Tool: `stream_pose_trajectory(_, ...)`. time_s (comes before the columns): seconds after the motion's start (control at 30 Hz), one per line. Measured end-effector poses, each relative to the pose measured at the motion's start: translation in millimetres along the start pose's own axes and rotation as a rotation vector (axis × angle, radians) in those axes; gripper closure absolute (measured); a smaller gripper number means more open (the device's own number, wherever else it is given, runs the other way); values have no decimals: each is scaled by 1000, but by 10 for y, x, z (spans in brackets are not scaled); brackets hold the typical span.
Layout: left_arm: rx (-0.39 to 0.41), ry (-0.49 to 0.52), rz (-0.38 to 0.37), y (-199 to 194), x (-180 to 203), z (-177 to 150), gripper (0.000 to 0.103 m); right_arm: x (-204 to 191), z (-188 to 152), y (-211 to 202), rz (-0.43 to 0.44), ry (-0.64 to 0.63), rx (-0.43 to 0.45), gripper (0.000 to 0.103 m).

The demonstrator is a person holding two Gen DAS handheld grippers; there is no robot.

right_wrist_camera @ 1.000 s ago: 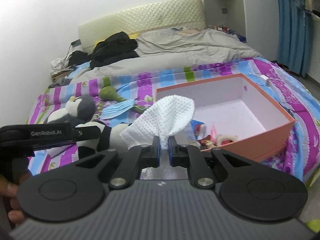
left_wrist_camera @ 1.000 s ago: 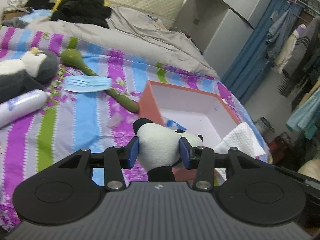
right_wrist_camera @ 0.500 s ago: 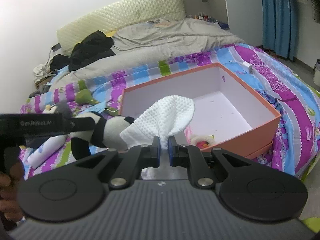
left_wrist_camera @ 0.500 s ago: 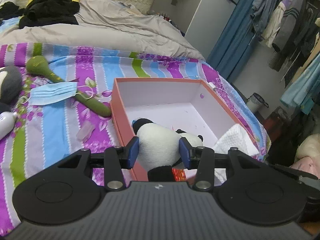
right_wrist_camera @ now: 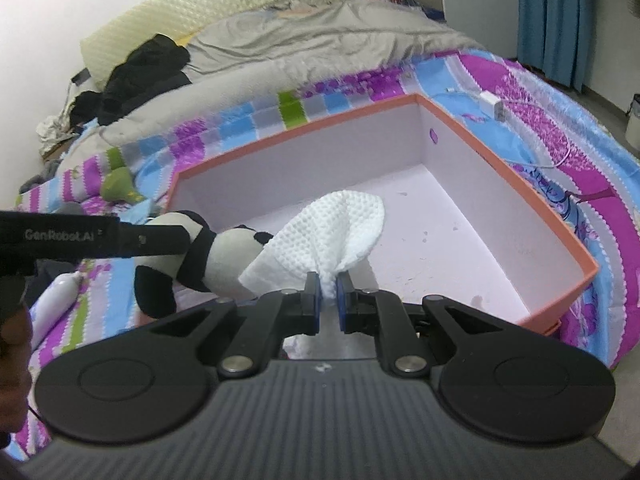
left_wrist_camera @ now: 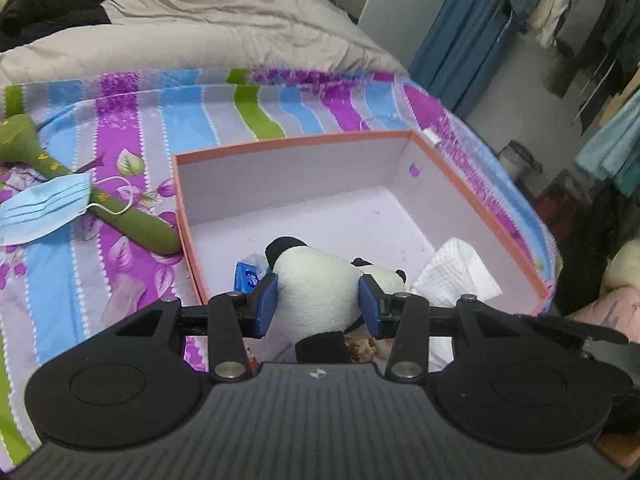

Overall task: Organize soft objects
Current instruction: 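Lower both items into the box and open both grippers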

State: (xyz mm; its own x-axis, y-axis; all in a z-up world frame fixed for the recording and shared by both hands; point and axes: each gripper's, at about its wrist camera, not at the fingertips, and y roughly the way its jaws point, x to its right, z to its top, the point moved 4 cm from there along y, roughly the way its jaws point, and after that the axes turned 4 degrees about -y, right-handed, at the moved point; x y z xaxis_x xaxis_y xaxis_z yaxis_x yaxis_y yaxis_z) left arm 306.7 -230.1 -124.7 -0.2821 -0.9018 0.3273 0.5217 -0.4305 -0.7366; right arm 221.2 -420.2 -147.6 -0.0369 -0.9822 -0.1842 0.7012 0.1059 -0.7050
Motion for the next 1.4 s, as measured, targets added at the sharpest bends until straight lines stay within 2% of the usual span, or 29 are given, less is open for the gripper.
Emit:
stream_pose_trajectory(0.17, -50, 24, 4, 355, 17, 67, 53, 132, 9, 248, -10, 22, -40, 89)
stream_pose_trajectory(0.3, -70, 18, -1, 545, 17, 92, 48, 168, 10, 362, -42, 5, -66, 86)
stream_pose_trajectory(0.37, -76, 4, 4, 602, 0, 101, 42, 182, 24, 375, -50, 2, -68, 80)
stream_pose_trajectory(0.43, -75, -2, 3, 617, -14, 107, 38, 188, 32, 353, -54, 8, -62, 57)
stream_pose_trajectory(0.47, -73, -6, 3, 610, -19, 114, 38, 192, 37, 330, -55, 9, -54, 55)
stream_pose_trajectory(0.5, -65, -7, 4, 593, -23, 121, 38, 185, 40, 296, -59, 8, -44, 57)
stream_pose_trajectory(0.87, 17, 17, 6, 42, 87, 74, 38, 2, 44, -189, -32, -10, 33, 57)
stream_pose_trajectory(1.4, 112, 23, -18, -969, 164, -396, 38, -426, -217, -949, 19, -30, 111, 57)
